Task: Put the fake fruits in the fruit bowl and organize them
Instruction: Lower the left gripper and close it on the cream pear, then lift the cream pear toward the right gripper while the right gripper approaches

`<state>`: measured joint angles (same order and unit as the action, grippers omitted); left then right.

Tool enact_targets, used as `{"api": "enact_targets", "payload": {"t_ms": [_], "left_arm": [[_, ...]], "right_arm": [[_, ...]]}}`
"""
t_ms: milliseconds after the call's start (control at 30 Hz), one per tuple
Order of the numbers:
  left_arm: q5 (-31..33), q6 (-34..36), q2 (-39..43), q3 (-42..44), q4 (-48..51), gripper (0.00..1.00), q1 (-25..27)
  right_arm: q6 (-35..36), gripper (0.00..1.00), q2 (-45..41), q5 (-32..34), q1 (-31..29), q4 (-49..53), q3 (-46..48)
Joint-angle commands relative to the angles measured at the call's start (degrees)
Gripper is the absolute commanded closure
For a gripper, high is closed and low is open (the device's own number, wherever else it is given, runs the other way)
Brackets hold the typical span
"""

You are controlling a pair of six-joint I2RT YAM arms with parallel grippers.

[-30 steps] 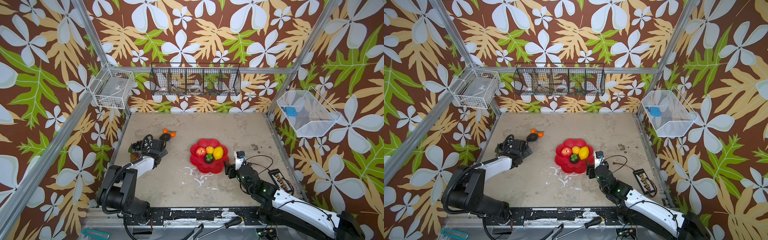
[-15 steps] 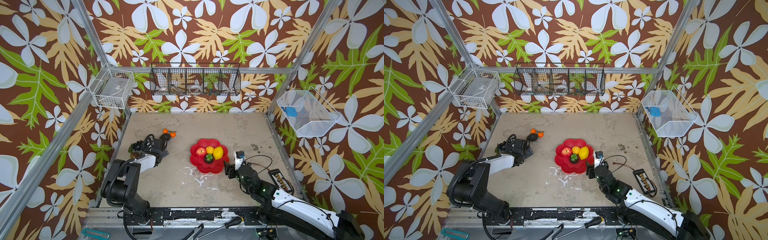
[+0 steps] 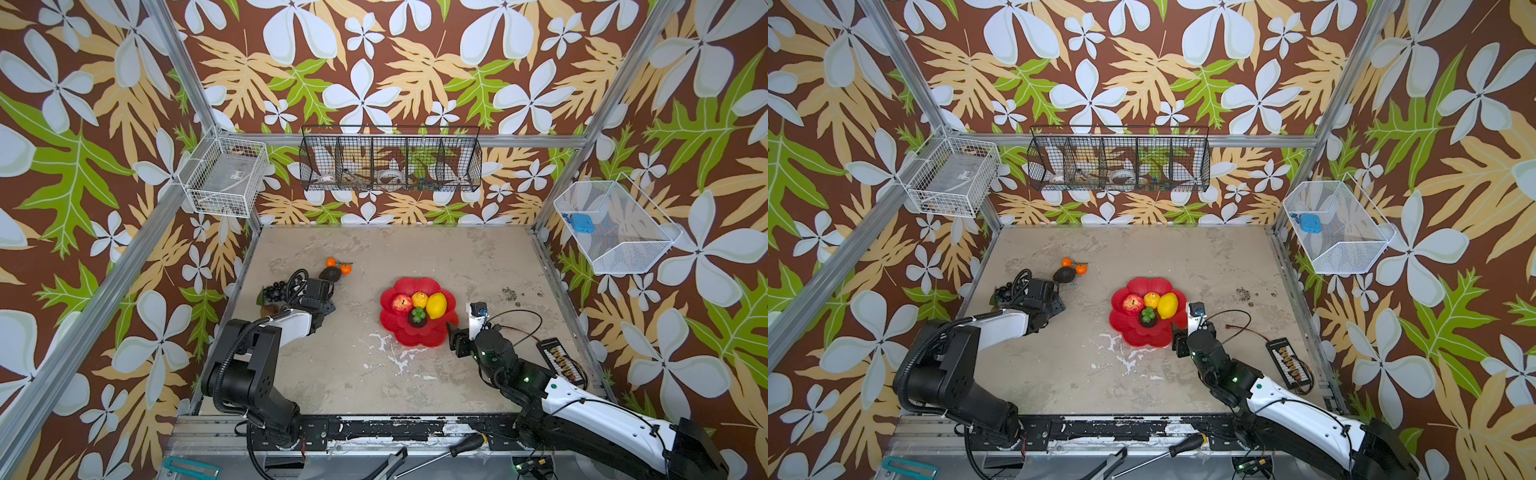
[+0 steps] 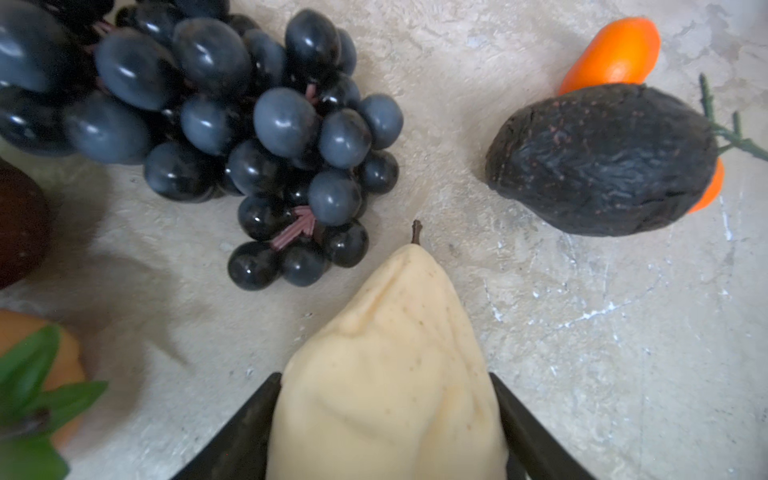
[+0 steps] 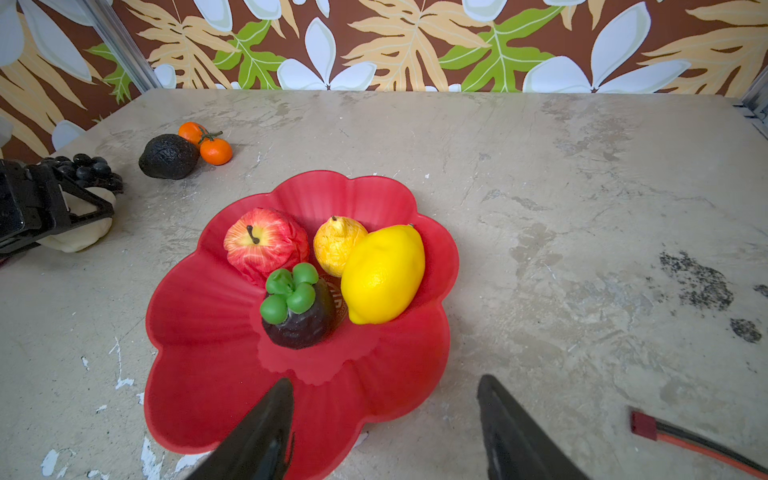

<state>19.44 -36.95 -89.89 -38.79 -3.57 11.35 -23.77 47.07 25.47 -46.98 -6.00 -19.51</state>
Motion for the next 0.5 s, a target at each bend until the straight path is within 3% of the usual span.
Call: {"api": "enact_targets", "payload": {"t_ms": [0, 300, 467], "left_arm": [[-1.08, 0.17, 1.10, 0.85, -2.19, 0.29, 0.07], [-5.43, -0.07, 7.56, 5.62, -6.31, 0.35, 1.44], [-6.93, 3.01, 16.72, 9.60, -11.01, 0.35, 8.02]], "right_arm": [[-0.24, 0.30, 0.04, 0.72, -0.11, -0.72, -0.61], [-1.13, 0.30, 0.57, 0.54, -0.08, 2.12, -2.99], [-2.45, 0.30, 1.14, -1.38, -0.04, 6.72, -6.54]]}}
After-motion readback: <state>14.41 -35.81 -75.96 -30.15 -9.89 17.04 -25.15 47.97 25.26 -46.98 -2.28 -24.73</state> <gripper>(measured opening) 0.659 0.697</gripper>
